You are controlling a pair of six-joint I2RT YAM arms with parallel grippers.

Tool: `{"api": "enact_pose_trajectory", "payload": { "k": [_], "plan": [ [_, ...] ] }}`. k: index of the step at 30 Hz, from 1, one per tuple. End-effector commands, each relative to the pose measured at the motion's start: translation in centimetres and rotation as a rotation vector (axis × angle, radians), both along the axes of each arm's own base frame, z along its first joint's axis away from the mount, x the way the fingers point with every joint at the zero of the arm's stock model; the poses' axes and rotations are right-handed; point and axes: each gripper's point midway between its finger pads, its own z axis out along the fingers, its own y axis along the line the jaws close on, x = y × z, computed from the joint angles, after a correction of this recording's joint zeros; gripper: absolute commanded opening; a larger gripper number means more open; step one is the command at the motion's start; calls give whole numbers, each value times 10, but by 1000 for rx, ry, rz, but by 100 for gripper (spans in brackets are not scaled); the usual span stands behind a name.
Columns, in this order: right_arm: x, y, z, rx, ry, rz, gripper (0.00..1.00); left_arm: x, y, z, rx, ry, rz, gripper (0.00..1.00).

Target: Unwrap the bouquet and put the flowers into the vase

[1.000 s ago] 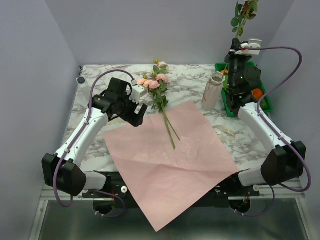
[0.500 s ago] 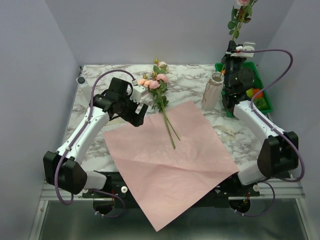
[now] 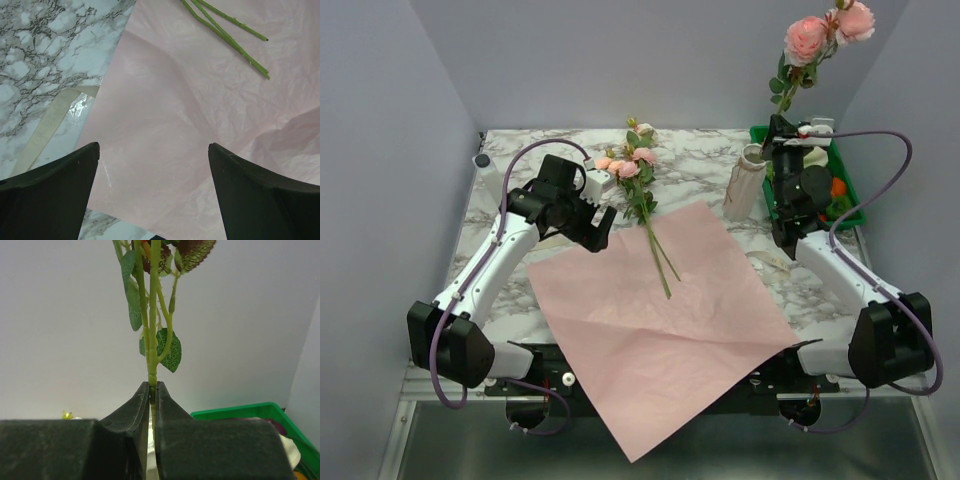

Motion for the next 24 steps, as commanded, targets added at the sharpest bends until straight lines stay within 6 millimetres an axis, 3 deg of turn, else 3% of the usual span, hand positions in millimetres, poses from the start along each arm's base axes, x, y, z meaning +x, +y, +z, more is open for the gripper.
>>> {"api": "enact_pose_trajectory", "payload": {
  "k": [1, 5, 8, 10, 13, 16, 17, 20, 24],
  "plan": [
    [-22, 19, 14, -1, -48, 128, 23, 5, -3, 10, -28, -31, 9, 99],
    [-30, 27, 4, 2, -12, 191, 53, 5, -3, 11, -29, -38, 6, 99],
    [-27, 31, -8, -1, 67, 207, 61, 6, -4, 12, -30, -38, -3, 99],
    [-33, 35, -7, -4, 86, 239, 61, 6, -4, 12, -32, -36, -4, 99],
    [-41, 46, -22, -2, 144, 306, 62, 7, -6, 13, -35, -35, -7, 99],
    [-55, 64, -39, -12, 233, 424, 62, 7, -6, 12, -33, -31, -10, 99],
    [-60, 68, -55, -13, 303, 451, 62, 7, -6, 11, -34, -30, -14, 99],
    [-69, 71, -86, 19, 443, 475, 62, 5, -7, 9, -35, -22, -19, 99],
    [-92, 66, -99, 115, 519, 475, 64, 3, -8, 9, -40, -14, -28, 99]
  ]
}}
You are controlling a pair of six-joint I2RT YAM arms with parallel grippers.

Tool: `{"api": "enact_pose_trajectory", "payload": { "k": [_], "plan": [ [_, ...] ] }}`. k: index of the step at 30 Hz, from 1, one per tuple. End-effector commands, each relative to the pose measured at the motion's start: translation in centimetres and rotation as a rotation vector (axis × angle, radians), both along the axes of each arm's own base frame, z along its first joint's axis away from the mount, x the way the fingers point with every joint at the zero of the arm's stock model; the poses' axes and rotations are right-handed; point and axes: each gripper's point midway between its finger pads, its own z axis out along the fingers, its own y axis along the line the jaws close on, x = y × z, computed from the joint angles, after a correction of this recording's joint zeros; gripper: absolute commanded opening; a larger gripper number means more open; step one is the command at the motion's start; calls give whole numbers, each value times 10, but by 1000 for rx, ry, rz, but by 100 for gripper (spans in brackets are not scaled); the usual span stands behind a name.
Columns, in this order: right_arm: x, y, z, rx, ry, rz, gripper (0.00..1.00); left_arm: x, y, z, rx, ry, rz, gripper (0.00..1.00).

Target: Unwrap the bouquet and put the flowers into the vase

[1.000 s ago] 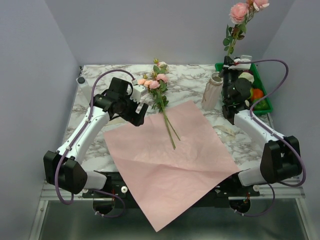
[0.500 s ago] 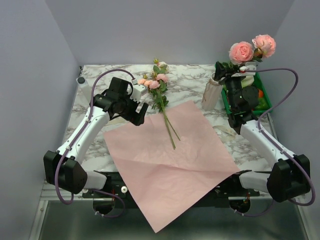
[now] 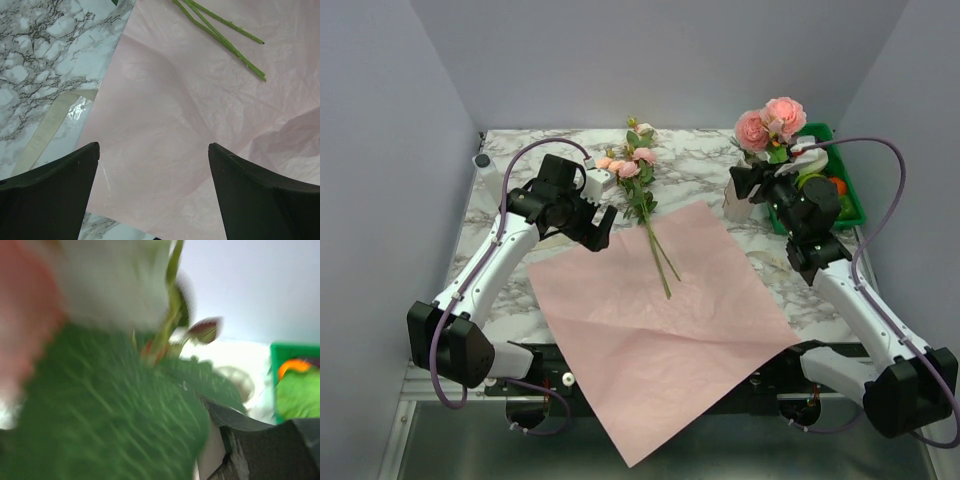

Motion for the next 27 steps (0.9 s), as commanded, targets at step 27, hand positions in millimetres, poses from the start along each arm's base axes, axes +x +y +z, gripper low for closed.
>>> {"api": "enact_pose_trajectory", "payload": {
  "k": [27],
  "plan": [
    [-119, 96, -150, -155, 463, 248, 61, 10, -8, 14, -19, 45, 0, 99]
  ]
}}
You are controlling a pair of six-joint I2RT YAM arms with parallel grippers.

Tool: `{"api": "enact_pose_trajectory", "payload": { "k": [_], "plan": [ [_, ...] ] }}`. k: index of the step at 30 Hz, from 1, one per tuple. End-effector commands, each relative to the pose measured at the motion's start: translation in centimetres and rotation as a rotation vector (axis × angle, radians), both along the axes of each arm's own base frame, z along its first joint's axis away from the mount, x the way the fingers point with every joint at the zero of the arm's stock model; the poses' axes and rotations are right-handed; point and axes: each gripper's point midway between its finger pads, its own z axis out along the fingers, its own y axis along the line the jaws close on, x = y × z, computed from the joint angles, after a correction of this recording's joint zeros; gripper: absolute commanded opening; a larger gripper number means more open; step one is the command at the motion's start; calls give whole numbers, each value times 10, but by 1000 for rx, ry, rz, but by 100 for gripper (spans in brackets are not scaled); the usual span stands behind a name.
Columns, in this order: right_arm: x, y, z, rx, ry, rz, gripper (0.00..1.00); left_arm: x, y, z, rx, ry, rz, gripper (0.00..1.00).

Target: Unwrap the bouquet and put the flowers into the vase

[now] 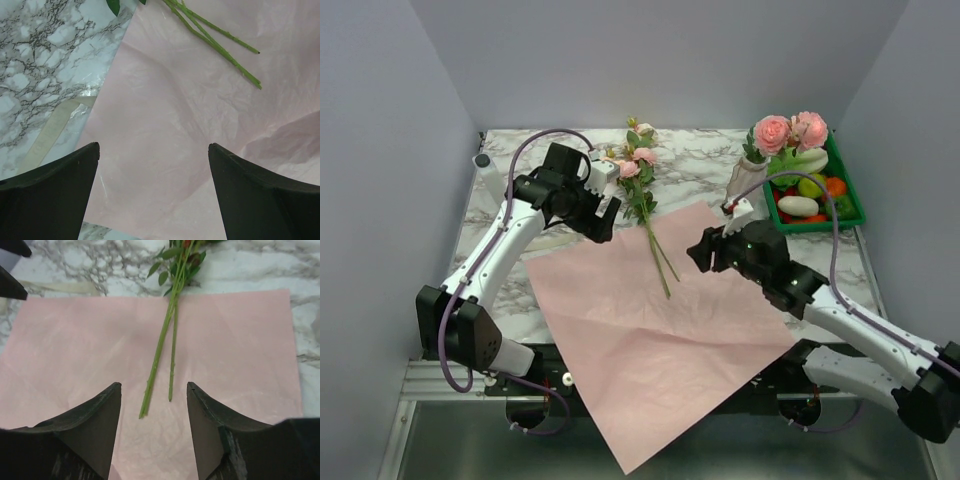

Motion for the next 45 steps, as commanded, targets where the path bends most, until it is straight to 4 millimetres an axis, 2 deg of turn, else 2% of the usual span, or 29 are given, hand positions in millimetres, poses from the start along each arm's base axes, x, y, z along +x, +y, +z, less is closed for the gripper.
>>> {"api": "enact_pose_trajectory", "payload": {
  "k": [1, 2, 4, 5, 6, 7, 8, 9, 10, 11, 12, 13, 14, 15, 16, 18, 19, 21, 22, 23, 28, 29, 30, 35, 36, 37, 39, 45],
  "plan": [
    [8, 17, -22, -59, 11, 6, 61, -2, 0, 8, -17, 10, 4, 99],
    [12, 25, -38, -93, 41, 16, 60, -4, 0, 7, -16, 16, 1, 99],
    [22, 33, -42, -127, 47, 11, 59, -4, 1, 6, -13, 22, 3, 99],
    [25, 39, -57, -167, 75, 14, 57, -4, 2, 5, -11, 26, 3, 99],
    [33, 42, -60, -177, 75, 2, 55, -4, 2, 5, -11, 27, 1, 99],
    [41, 44, -60, -184, 64, -15, 53, -5, 3, 3, -10, 31, 1, 99],
    [53, 53, -49, -175, 37, -23, 49, -5, 3, 3, -7, 33, 3, 99],
    [61, 57, -66, -211, 68, -34, 48, -6, 5, 1, -5, 35, 4, 99],
    [70, 61, -65, -225, 60, -50, 48, -5, 5, 1, -6, 36, 7, 99],
    [83, 71, -54, -219, 35, -47, 47, -6, 5, 1, -6, 34, 4, 99],
    [92, 78, -66, -259, 42, -41, 46, -6, 6, 0, -4, 38, 9, 99],
    [99, 82, -70, -273, 44, -48, 46, -6, 6, 0, -4, 39, 7, 99],
    [106, 86, -69, -278, 30, -48, 46, -7, 7, -1, -2, 42, 8, 99],
    [116, 94, -59, -266, 4, -54, 46, -6, 6, -2, -1, 41, 7, 99],
    [123, 97, -73, -291, 16, -66, 46, -7, 8, -1, 1, 39, 7, 99],
    [137, 110, -63, -280, -14, -67, 47, -7, 8, -2, 4, 41, 3, 99],
    [142, 115, -75, -293, 1, -59, 48, -7, 9, -2, 7, 40, 3, 99],
    [151, 120, -82, -301, 12, -61, 48, -7, 9, -4, 11, 41, 3, 99],
    [158, 127, -74, -281, 6, -63, 48, -7, 10, -5, 13, 43, 3, 99],
    [161, 126, -91, -302, 41, -64, 46, -7, 11, -7, 18, 43, 5, 99],
    [178, 127, -105, -283, 93, -86, 30, -8, 16, -10, 35, 40, 4, 99],
    [184, 128, -101, -272, 88, -91, 30, -8, 17, -10, 36, 41, 4, 99],
    [182, 125, -112, -297, 117, -89, 30, -8, 18, -11, 40, 40, 4, 99],
    [188, 125, -124, -318, 157, -73, 30, -7, 20, -12, 42, 41, 7, 99],
    [193, 127, -120, -309, 156, -78, 30, -6, 21, -12, 41, 38, 6, 99],
    [193, 127, -131, -322, 178, -77, 30, -6, 21, -12, 41, 37, 6, 99],
    [193, 125, -138, -320, 215, -77, 30, -6, 22, -12, 41, 33, 5, 99],
    [196, 132, -147, -315, 263, -52, 34, -6, 25, -16, 55, 37, 9, 99]
  ]
}}
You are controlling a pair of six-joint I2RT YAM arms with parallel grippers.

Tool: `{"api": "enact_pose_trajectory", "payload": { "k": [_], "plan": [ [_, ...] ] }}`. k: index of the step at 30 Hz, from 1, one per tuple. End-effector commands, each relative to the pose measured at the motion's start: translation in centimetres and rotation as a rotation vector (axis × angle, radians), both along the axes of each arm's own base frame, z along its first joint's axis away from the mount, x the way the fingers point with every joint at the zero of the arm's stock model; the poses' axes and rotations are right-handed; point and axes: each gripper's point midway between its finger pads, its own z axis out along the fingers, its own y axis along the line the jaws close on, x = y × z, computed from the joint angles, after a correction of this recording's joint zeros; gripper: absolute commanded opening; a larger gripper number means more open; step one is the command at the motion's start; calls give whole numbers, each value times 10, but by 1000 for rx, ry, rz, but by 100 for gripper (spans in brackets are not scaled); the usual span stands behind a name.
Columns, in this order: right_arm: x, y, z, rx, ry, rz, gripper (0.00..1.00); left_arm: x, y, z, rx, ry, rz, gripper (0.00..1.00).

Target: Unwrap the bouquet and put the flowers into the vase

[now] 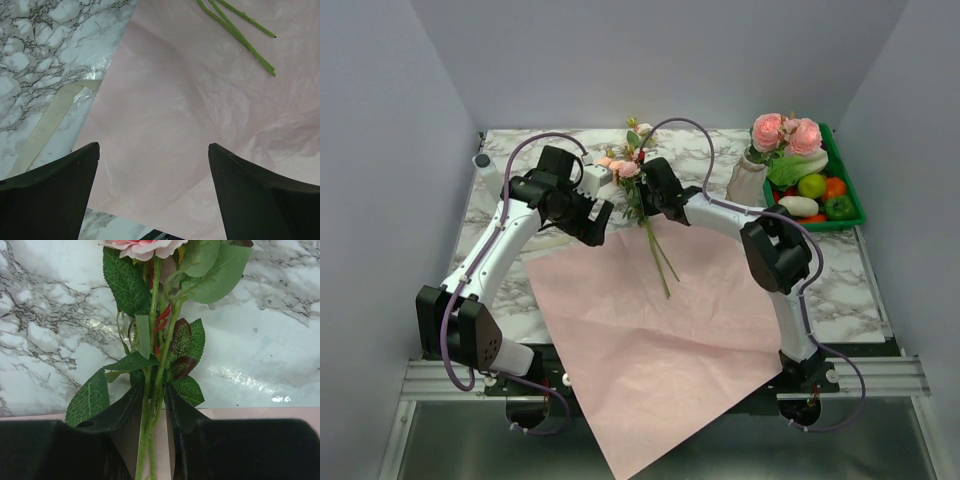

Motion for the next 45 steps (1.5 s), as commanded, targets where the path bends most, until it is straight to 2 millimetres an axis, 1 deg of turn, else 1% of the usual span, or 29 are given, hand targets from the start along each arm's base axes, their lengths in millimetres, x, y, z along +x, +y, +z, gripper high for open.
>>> {"api": "enact_pose_trajectory", "payload": {
  "k": [1, 4, 5, 6, 8, 10, 12, 14, 18, 19, 20, 22, 26, 27, 28, 29, 30, 31, 33, 34, 35, 36, 37, 38, 40, 41, 43, 44, 45],
  "plan": [
    [-5, 2, -17, -12, 80, 13, 34, -1, 7, -2, 20, -7, 2, 99],
    [-4, 4, -22, -21, 96, 15, 35, -2, 8, -1, 21, -10, 3, 99],
    [-2, 6, -20, -20, 97, 14, 36, -2, 9, -2, 24, -10, 5, 99],
    [-2, 6, -27, -30, 112, 11, 37, -2, 9, -3, 26, -8, 3, 99],
    [-3, 8, -31, -33, 131, 19, 39, -2, 11, -4, 28, -12, 4, 99],
    [-1, 12, -31, -19, 137, 21, 39, -3, 13, -5, 33, -6, 8, 99],
    [-1, 13, -29, -13, 136, 23, 26, -3, 13, -5, 33, -9, 7, 99],
    [-1, 16, -18, 6, 123, 30, 17, -3, 13, -6, 33, -6, 10, 99],
    [-5, 14, 14, 37, 63, 39, 15, -3, 13, -7, 30, -5, 13, 99],
    [-10, 11, 14, 35, 64, 42, 15, -2, 13, -7, 28, -4, 13, 99],
    [-10, 12, 33, 59, 29, 44, 15, -3, 12, -8, 25, 3, 16, 99],
    [-16, 13, 48, 72, -1, 55, 15, -3, 12, -10, 23, 10, 17, 99],
    [-30, 20, 87, 118, -95, 88, 15, -4, 10, -9, 14, 12, 18, 99],
    [-36, 19, 102, 134, -123, 98, 15, -4, 11, -9, 15, 11, 17, 99],
    [-39, 20, 108, 147, -140, 107, 15, -5, 11, -9, 15, 12, 15, 99],
    [-43, 25, 122, 169, -172, 123, 15, -5, 11, -9, 16, 13, 17, 99],
    [-47, 24, 125, 169, -181, 135, 17, -5, 11, -8, 15, 12, 16, 99],
    [-51, 25, 139, 187, -203, 143, 19, -6, 11, -9, 18, 15, 15, 99],
    [-57, 25, 148, 203, -220, 154, 19, -6, 11, -9, 16, 18, 16, 99],
    [-64, 21, 158, 214, -242, 157, 18, -6, 11, -9, 16, 20, 16, 99],
    [-68, 24, 170, 242, -289, 167, 15, -6, 10, -9, 12, 18, 16, 99],
    [-73, 22, 184, 250, -341, 182, 8, -5, 10, -7, 10, 13, 17, 99],
    [-82, 19, 182, 247, -365, 196, 6, -5, 10, -7, 6, 17, 17, 99],
    [-93, 18, 225, 311, -462, 215, 4, -4, 11, -7, 0, 17, 24, 99],
    [-104, 12, 256, 321, -558, 240, 4, -2, 11, -5, -6, 19, 31, 99],
    [-118, 2, 293, 365, -638, 243, 3, 0, 13, -5, -9, 24, 43, 99],
    [-131, -14, 326, 368, -742, 252, 1, 4, 13, -2, -24, 28, 58, 99],
    [-139, -21, 339, 388, -792, 255, 1, 4, 13, -1, -28, 33, 58, 99],
    [-156, -41, 373, 416, -886, 252, 1, 6, 14, 1, -31, 28, 63, 99]
  ]
}}
